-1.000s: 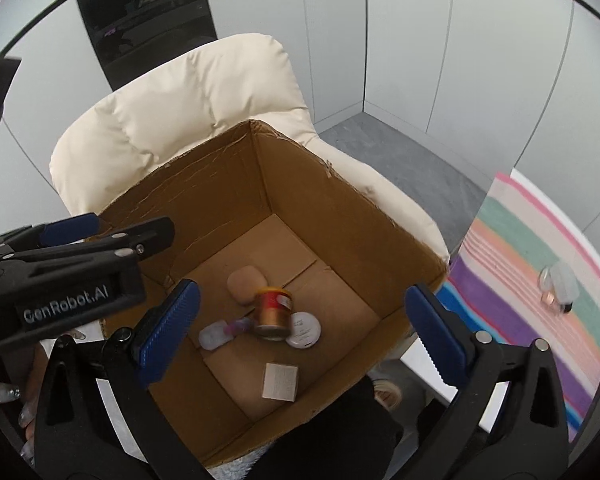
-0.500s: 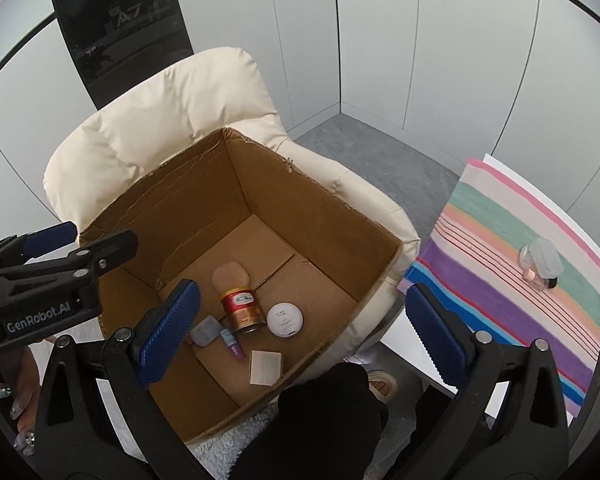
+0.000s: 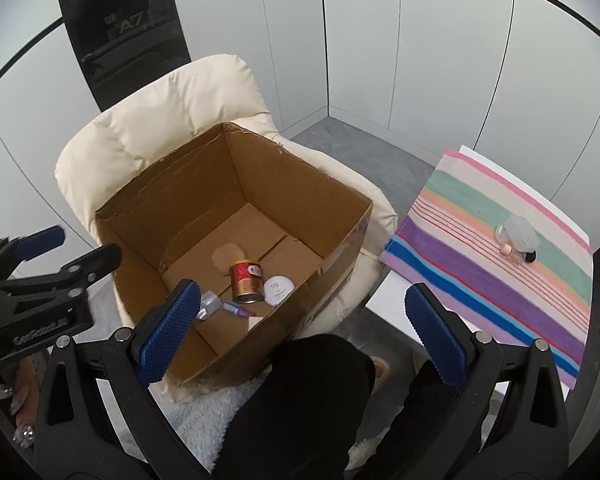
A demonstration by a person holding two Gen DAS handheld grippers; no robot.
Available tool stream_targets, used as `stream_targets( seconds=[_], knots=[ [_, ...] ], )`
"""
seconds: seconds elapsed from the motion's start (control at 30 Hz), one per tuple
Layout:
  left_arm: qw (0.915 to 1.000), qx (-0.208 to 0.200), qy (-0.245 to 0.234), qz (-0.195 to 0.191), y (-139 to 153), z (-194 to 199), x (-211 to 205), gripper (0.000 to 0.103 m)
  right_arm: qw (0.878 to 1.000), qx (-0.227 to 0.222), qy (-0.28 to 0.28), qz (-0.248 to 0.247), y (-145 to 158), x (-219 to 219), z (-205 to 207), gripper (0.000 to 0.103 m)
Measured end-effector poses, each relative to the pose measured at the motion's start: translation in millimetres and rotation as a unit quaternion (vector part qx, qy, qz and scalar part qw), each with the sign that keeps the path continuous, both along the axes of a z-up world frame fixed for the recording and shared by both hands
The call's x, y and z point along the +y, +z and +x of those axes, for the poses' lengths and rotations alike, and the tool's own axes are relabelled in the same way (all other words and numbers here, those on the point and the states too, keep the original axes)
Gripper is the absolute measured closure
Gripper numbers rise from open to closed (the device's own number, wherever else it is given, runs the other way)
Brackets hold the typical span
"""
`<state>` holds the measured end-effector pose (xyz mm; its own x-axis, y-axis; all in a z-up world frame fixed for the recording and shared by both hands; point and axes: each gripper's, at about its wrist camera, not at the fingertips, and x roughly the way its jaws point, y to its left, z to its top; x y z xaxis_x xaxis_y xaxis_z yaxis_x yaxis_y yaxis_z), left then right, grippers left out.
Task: Organize objects
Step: 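Move both open tools back over the striped cloth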
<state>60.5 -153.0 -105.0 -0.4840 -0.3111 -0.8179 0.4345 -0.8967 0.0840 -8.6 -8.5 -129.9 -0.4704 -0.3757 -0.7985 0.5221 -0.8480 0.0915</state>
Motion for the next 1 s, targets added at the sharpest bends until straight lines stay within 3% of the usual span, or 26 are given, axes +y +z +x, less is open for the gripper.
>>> stream_targets(
  seconds=[0.53, 1.0],
  knots=[
    [0.9998, 0.004, -0.021, 0.002, -4, -8, 8, 0.017, 1.000, 0.008, -0.019, -0.002, 6, 17, 8, 0.000],
    [0.9946, 0.008, -0.103, 0.007, -4, -51, 67, 0.017, 0.994, 0.002, -0.105, -0.001, 6, 87, -6, 0.000]
  ],
)
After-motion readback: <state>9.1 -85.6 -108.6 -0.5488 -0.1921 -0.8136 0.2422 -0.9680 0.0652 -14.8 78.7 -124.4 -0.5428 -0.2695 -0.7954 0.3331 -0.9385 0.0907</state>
